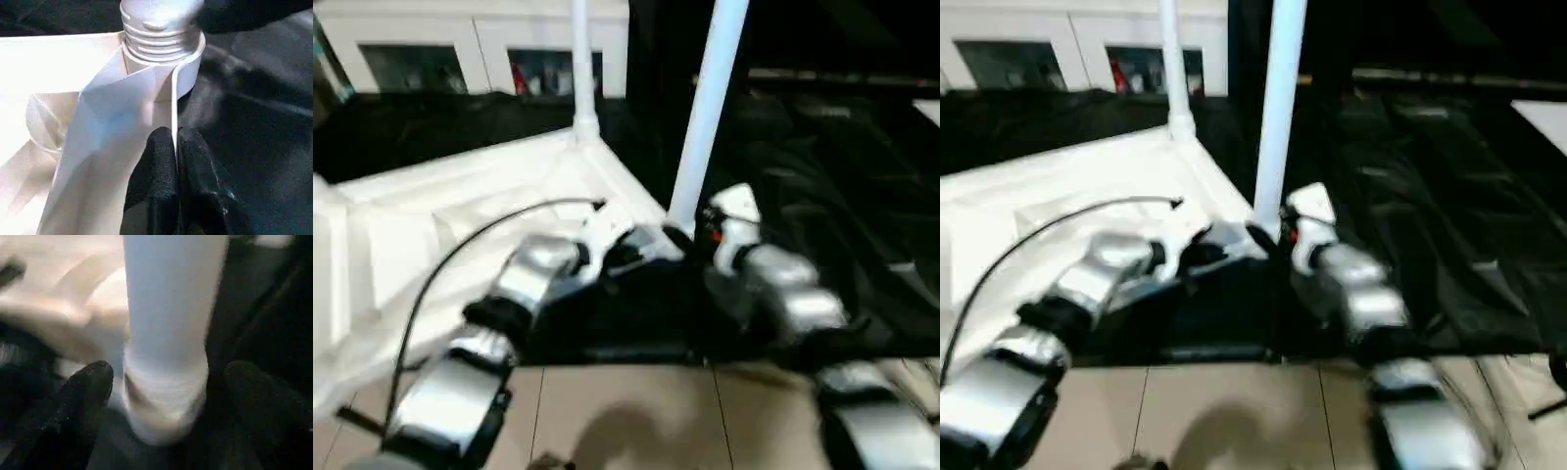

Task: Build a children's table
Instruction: Rotate leg to tighten

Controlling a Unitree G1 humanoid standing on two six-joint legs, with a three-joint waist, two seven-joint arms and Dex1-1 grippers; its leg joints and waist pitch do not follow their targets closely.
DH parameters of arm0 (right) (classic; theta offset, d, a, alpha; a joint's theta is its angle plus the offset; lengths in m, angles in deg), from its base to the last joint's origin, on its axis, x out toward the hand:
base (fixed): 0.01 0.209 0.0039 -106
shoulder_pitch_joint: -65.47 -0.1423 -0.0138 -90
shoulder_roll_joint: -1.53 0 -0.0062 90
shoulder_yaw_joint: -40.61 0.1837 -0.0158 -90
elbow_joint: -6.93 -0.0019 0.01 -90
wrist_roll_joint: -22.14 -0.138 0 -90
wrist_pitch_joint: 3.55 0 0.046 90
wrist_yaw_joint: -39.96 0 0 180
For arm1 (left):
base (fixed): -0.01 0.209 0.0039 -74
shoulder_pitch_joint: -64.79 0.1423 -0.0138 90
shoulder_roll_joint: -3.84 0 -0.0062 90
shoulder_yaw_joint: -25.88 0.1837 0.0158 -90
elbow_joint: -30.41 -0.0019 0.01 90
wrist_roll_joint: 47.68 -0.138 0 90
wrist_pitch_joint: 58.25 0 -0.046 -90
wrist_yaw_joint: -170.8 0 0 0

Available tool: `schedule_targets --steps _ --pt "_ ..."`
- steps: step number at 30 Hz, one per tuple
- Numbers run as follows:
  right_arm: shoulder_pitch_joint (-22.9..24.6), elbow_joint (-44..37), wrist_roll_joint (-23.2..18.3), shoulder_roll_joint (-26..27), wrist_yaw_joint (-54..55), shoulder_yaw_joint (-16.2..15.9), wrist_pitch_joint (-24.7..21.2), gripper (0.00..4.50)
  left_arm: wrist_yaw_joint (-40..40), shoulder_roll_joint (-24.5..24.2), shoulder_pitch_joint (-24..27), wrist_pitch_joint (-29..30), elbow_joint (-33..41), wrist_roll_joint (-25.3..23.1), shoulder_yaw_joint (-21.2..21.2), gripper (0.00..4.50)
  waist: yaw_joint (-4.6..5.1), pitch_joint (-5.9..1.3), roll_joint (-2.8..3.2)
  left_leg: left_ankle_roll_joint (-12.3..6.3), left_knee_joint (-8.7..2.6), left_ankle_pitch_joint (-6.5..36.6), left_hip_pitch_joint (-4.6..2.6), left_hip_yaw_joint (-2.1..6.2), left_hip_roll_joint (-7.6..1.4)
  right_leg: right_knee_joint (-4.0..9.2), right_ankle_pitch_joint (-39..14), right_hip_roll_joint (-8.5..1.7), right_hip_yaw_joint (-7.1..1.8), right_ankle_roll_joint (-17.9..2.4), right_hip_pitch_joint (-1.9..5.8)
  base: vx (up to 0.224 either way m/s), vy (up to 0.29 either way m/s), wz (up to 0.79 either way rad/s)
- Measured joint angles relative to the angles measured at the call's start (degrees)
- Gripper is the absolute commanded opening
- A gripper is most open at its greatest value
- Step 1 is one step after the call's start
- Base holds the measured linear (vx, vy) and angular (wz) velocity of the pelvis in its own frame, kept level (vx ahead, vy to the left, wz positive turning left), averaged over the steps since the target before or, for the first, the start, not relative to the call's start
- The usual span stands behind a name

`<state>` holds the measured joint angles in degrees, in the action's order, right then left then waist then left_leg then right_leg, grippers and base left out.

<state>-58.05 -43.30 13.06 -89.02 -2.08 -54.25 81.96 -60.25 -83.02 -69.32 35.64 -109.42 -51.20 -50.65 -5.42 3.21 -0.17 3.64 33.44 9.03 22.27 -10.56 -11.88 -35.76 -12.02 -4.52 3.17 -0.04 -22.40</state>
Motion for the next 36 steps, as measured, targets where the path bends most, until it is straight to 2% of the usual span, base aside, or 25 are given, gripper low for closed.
schedule_targets --steps 3,6,9,16,17,19,22,24,26,30,36 --pt "2.5 -2.0 0.3 -2.8 -5.9 -2.7 -0.5 4.07 -6.5 -2.5 2.8 0.2 4.8 1.4 0.7 0.0 -0.19 0.01 0.01 0.01 -0.02 0.0 0.04 -0.04 0.0 -0.04 0.0 0.0 -0.02 0.0 -0.09 0.0 0.0 0.0" --pt "3.1 -4.2 0.3 -3.9 -9.5 -3.3 -1.1 4.07 -11.5 -3.6 4.8 0.6 8.6 2.1 2.2 0.0 -1.02 0.01 0.02 0.02 -0.02 0.0 0.04 -0.12 -0.03 -0.11 0.0 -0.02 -0.02 0.0 -0.11 0.0 0.0 0.0" --pt "3.0 -5.8 0.3 -3.5 -10.8 -3.8 -1.1 4.07 -13.8 -3.5 5.5 1.2 10.1 2.5 3.3 0.0 -1.42 0.02 0.02 0.02 0.0 0.0 0.04 -0.27 -0.03 -0.19 0.0 -0.14 -0.02 0.0 -0.1 0.0 0.0 0.0" --pt "3.0 -7.1 0.7 -4.4 -13.1 -5.1 -1.8 4.07 -14.4 -3.8 6.3 2.1 11.7 2.6 3.3 0.0 -1.21 0.03 0.0 -0.01 -0.01 0.0 0.01 -0.66 0.0 -0.24 0.0 -0.39 -0.02 0.0 -0.12 0.0 0.0 0.0" --pt "3.0 -7.2 0.7 -4.4 -13.3 -5.1 -1.8 3.79 -14.5 -3.9 6.4 2.2 12.1 2.6 3.3 0.0 -1.22 0.03 -0.01 -0.02 -0.01 0.0 0.01 -0.67 -0.01 -0.24 0.0 -0.39 -0.02 0.0 -0.12 0.0 0.0 0.0" --pt "3.0 -7.2 0.7 -4.4 -13.4 -5.1 -1.8 3.71 -14.7 -4.0 6.5 2.4 12.5 2.6 3.3 0.0 -1.25 0.03 -0.01 -0.06 -0.02 0.0 0.07 -0.68 -0.01 -0.25 0.0 -0.39 -0.01 0.0 -0.2 0.0 0.0 0.0" --pt "3.0 -7.2 0.7 -4.2 -13.4 -5.0 -2.4 3.33 -14.8 -4.1 6.5 2.6 12.6 2.6 3.2 0.0 -1.22 0.03 -0.01 -0.08 -0.01 -0.1 0.13 -0.7 -0.01 -0.28 0.0 -0.39 -0.02 0.0 -0.28 0.0 0.0 0.0" --pt "3.1 -7.2 0.6 -3.9 -13.4 -5.0 -2.7 3.29 -14.8 -4.1 6.5 2.7 12.6 2.6 3.2 0.0 -1.17 0.03 -0.01 -0.08 0.0 -0.1 0.14 -0.7 -0.01 -0.32 0.0 -0.39 -0.02 0.0 -0.31 0.0 0.0 0.0" --pt "3.2 -7.5 0.6 -3.8 -13.3 -5.0 -2.8 2.99 -14.8 -4.1 6.5 2.9 12.6 2.7 3.1 0.0 -1.15 0.03 -0.01 -0.08 -0.01 -0.1 0.14 -0.7 -0.01 -0.36 0.0 -0.39 -0.02 0.0 -0.33 0.0 0.0 0.0" --pt "3.3 -7.5 0.6 -3.7 -13.4 -5.0 -2.8 2.81 -14.9 -4.3 6.5 3.4 12.8 2.8 3.1 0.0 -1.11 0.03 -0.01 -0.08 0.0 -0.1 0.14 -0.7 -0.01 -0.36 0.0 -0.39 -0.02 0.0 -0.34 0.0 0.0 0.0" --pt "3.4 -7.5 0.7 -3.4 -13.1 -4.7 -2.8 2.76 -14.9 -4.5 6.7 3.9 13.0 2.8 3.0 0.0 -1.08 0.04 -0.03 -0.09 0.01 -0.1 0.16 -0.71 -0.01 -0.36 0.0 -0.39 -0.03 0.0 -0.36 0.0 0.0 0.0"
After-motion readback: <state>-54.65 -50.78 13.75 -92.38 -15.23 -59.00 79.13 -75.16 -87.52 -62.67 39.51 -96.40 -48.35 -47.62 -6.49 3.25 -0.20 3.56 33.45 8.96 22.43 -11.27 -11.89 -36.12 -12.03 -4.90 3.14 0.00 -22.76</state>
